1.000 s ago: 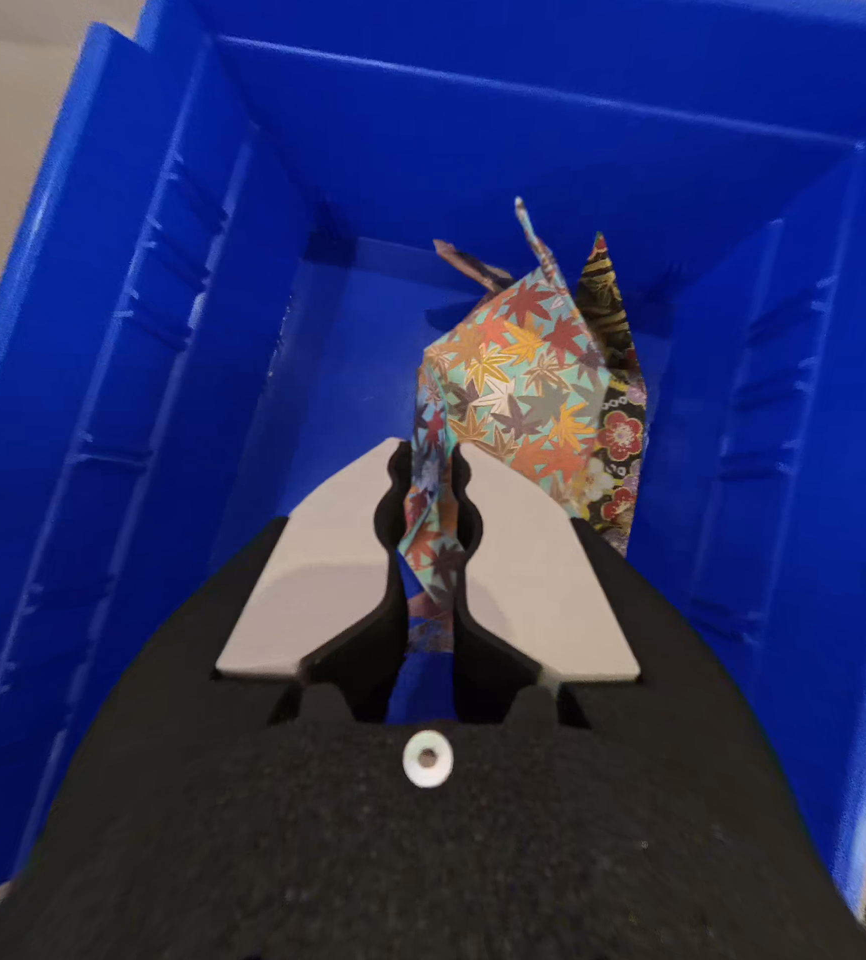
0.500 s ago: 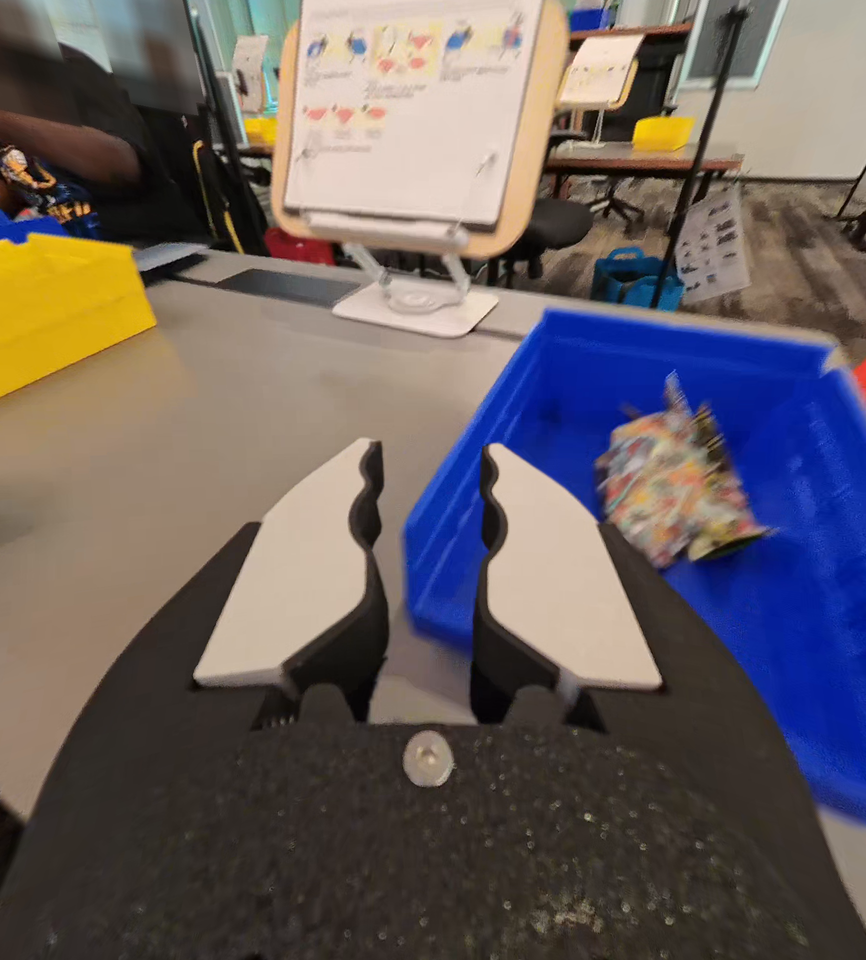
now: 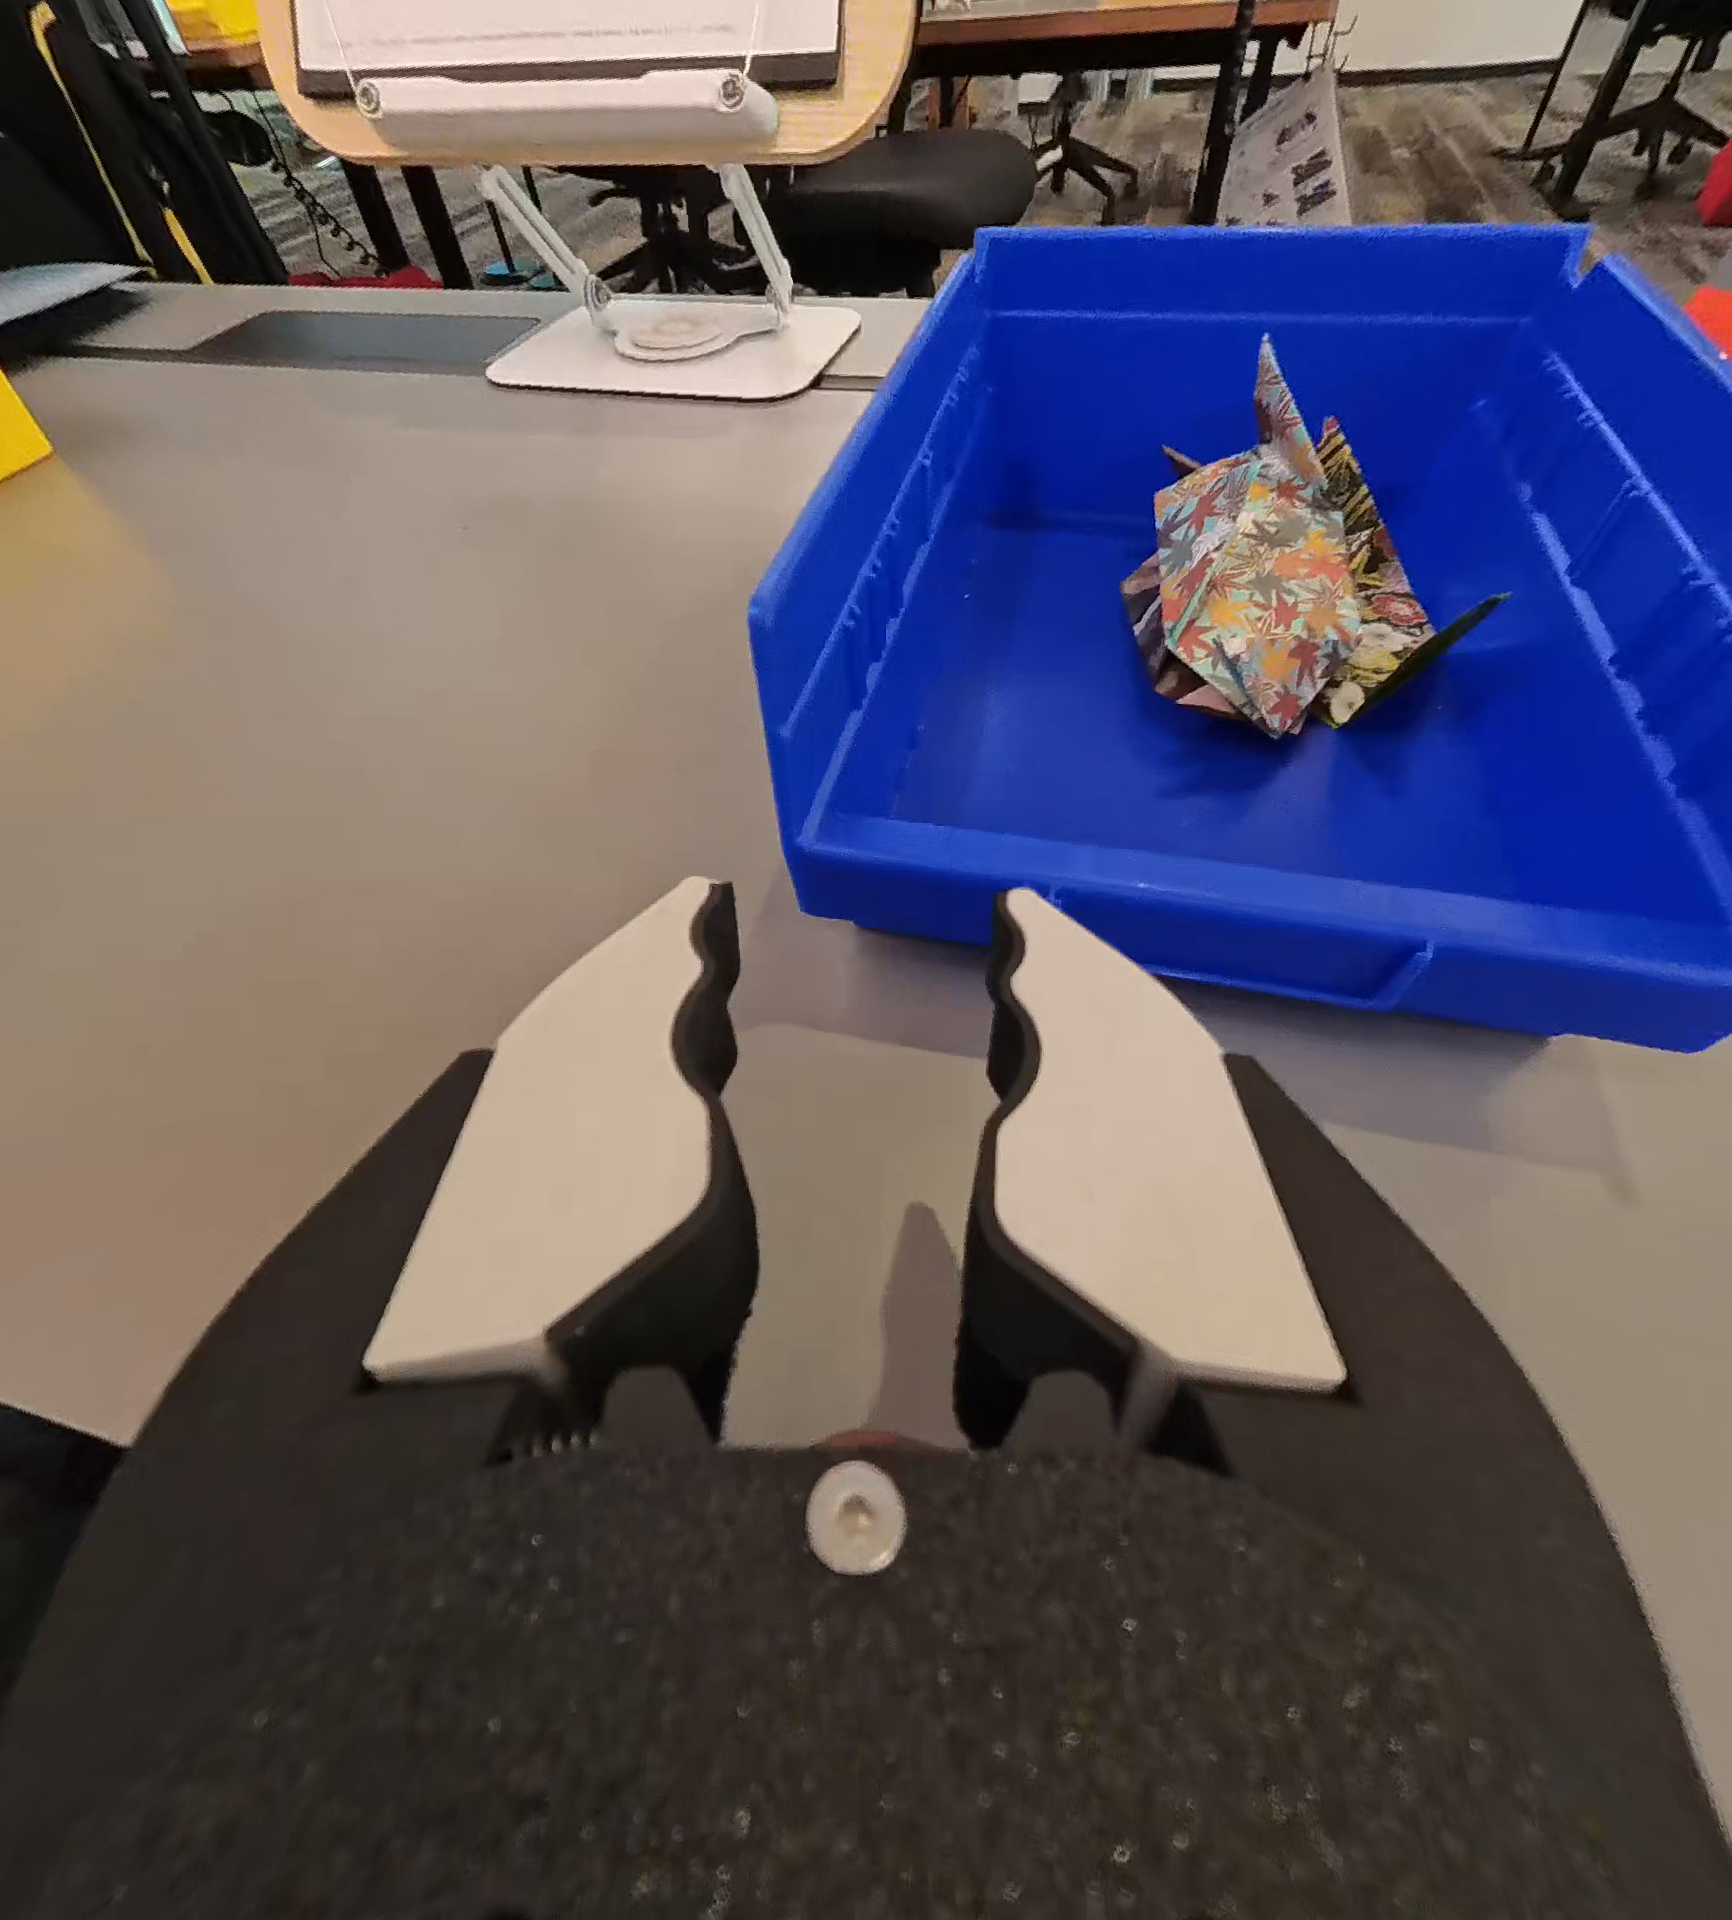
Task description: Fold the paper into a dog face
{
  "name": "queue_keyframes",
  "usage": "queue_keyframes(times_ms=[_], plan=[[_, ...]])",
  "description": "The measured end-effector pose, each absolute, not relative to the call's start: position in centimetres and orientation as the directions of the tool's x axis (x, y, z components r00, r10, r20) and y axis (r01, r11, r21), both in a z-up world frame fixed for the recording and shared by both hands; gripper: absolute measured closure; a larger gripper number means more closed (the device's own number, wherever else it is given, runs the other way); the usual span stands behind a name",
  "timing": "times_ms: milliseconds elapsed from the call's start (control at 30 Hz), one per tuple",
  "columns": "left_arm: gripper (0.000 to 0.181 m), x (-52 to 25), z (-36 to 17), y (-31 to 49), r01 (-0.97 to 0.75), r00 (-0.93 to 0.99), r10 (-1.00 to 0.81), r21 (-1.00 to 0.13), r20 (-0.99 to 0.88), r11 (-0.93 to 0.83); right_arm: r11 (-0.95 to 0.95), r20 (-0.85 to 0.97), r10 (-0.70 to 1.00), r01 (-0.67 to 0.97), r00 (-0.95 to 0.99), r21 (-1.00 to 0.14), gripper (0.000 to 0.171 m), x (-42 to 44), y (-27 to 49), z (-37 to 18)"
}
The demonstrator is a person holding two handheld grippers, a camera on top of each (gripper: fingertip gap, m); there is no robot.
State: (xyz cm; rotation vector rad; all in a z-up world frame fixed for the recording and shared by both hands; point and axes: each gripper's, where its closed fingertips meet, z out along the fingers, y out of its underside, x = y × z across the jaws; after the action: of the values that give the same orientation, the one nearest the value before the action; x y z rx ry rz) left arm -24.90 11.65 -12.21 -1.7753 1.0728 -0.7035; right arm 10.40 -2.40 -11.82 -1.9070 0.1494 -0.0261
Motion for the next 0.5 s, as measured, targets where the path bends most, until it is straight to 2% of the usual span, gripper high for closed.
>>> queue_keyframes(times_ms=[233,333,400,433,500], plan=[[0.146,-25.6,-11.7,11.6,-0.355,0.453,-0.892,-0.917,0.0,-0.18,-0.329,-0.06,-0.022,-0.064,0.998,-0.942,0.127,8.3,-1.1,-12.0],[0.137,-28.7,-8.0,12.5,-0.277,0.469,-0.883,-0.944,0.033,-0.182,-0.34,-0.07,0.008,-0.063,0.997,-0.938,0.127,7.4,-0.6,-12.1],[0.133,-32.5,-5.3,14.4,-0.226,0.503,-0.858,-0.942,0.105,-0.248,-0.342,-0.03,0.009,-0.025,1.0,-0.939,0.127,7.3,-0.5,-12.2],[0.125,-34.7,-4.6,16.0,-0.225,0.545,-0.826,-0.924,0.143,-0.309,-0.35,-0.017,0.009,-0.013,1.0,-0.937,0.127,7.3,-0.5,-12.3],[0.095,-39.7,-5.5,20.7,-0.324,0.682,-0.723,-0.841,0.11,-0.434,-0.346,-0.018,0.017,-0.011,1.0,-0.938,0.127,7.2,-0.5,-12.3]])
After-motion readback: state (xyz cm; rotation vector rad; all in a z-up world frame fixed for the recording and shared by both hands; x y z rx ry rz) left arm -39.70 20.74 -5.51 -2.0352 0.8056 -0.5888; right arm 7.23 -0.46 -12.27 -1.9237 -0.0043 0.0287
